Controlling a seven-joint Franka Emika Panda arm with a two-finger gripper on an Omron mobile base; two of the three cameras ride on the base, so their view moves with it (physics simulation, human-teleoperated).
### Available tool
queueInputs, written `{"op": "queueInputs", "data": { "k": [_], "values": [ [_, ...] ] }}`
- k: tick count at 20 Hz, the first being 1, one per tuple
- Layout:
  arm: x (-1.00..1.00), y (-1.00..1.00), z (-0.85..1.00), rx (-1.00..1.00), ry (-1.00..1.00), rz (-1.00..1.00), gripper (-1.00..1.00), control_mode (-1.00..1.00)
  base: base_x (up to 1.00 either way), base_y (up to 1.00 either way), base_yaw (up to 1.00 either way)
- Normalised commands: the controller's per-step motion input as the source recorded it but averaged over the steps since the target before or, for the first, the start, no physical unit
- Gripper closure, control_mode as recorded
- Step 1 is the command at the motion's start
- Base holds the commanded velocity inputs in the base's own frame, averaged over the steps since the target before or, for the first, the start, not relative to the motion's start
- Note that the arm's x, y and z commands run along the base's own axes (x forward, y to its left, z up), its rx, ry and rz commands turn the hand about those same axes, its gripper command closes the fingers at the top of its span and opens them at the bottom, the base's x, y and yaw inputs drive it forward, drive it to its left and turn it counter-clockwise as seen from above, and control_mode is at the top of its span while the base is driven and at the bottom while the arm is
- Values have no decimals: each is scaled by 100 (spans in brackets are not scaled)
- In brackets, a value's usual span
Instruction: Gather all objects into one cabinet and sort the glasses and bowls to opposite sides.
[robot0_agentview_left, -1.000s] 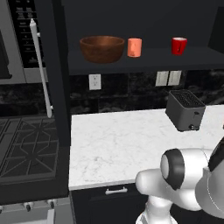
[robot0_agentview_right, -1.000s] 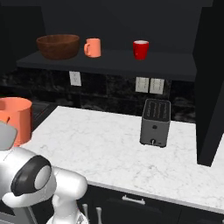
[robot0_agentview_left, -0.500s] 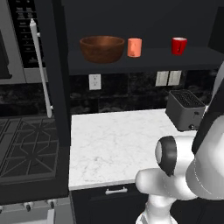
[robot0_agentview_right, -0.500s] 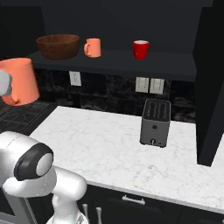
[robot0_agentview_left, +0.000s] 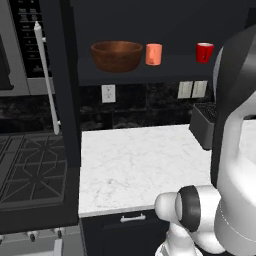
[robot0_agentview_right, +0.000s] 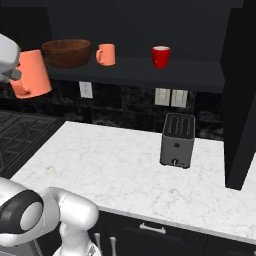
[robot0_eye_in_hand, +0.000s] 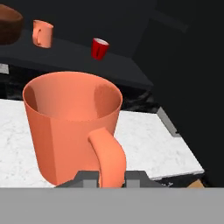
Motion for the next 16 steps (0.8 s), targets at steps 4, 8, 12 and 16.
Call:
{"op": "queueInputs", "data": {
  "k": [4, 8, 12, 16],
  "values": [
    [44, 0, 15, 0, 8, 23, 100, -100, 0, 0, 0],
    [51, -1, 38, 0, 5, 21, 100, -100, 0, 0, 0],
    [38, -21, 34, 2, 10, 7, 100, -100, 0, 0, 0],
    [10, -38, -15, 6, 20, -9, 100, -100, 0, 0, 0]
  ]
}}
